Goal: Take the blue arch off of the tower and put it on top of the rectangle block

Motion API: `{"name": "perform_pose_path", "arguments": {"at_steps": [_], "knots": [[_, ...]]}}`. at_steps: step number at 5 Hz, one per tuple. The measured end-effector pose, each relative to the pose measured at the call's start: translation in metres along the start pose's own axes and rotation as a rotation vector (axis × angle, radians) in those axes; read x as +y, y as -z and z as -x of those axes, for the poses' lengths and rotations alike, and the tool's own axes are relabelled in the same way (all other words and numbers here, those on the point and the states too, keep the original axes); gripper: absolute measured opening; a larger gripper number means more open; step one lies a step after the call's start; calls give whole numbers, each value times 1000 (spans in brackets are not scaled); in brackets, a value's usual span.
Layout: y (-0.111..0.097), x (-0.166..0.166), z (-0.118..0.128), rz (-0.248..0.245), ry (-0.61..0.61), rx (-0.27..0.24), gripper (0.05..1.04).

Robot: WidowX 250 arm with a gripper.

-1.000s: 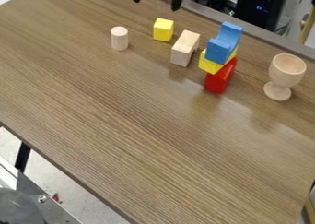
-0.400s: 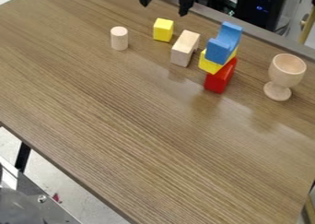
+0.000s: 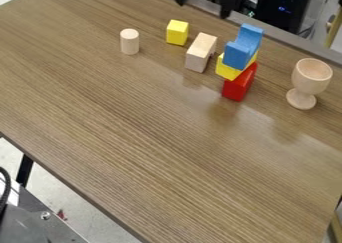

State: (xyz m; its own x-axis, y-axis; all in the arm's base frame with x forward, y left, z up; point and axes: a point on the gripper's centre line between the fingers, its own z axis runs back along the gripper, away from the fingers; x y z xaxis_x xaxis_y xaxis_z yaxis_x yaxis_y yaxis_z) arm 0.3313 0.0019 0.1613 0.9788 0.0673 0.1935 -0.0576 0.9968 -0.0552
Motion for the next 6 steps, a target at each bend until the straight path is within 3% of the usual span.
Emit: {"name": "perform_pose_path", "arguments": {"at_steps": [1,3,6], "knots": [[12,-11,-3,1,7,26,999],[55,-27,-12,-20,33,121,999],[62,-28,-11,-16,36,115,999]]}}
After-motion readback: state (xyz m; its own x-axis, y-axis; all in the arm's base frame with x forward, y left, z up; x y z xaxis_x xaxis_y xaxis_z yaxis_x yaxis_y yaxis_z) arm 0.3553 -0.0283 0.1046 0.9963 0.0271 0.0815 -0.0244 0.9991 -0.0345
